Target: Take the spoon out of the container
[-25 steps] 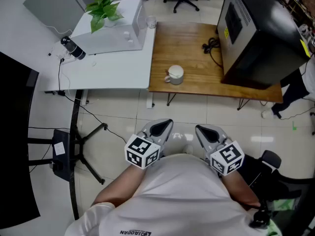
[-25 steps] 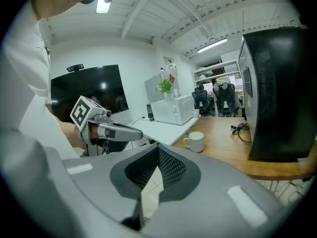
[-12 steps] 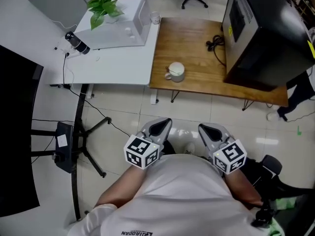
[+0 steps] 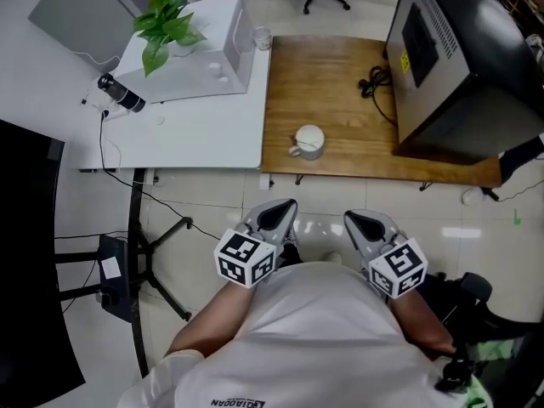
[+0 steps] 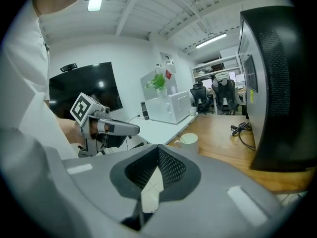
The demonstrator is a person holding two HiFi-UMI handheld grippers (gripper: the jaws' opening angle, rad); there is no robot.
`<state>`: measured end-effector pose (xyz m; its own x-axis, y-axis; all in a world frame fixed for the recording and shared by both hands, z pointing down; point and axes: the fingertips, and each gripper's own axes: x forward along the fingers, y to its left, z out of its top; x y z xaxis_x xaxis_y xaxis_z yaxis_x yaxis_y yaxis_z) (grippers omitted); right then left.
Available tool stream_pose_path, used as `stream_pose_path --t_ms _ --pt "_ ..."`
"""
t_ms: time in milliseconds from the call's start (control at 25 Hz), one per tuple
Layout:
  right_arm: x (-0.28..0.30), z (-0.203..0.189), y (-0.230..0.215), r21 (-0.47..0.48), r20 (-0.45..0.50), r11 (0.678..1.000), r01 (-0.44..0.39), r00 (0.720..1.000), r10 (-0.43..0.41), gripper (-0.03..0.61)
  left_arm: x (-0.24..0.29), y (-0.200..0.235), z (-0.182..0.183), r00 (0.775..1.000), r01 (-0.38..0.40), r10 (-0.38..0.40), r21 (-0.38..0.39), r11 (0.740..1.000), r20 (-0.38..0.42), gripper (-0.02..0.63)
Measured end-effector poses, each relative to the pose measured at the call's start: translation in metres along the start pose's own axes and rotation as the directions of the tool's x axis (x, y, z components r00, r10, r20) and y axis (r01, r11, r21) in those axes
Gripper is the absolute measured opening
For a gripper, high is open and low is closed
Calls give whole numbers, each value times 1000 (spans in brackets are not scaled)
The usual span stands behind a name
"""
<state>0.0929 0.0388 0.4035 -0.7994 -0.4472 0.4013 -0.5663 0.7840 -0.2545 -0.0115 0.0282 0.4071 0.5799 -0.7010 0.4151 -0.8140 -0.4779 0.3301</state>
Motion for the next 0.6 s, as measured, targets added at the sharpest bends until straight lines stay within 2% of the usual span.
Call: stream_pose_path --t_ms 400,600 --pt "77 41 -22 29 -5 995 99 995 -98 6 27 87 37 995 88 -87 29 996 -40 5" --pt "106 54 -30 49 4 986 162 987 -163 6 35 119 44 988 143 -140 41 989 -68 5"
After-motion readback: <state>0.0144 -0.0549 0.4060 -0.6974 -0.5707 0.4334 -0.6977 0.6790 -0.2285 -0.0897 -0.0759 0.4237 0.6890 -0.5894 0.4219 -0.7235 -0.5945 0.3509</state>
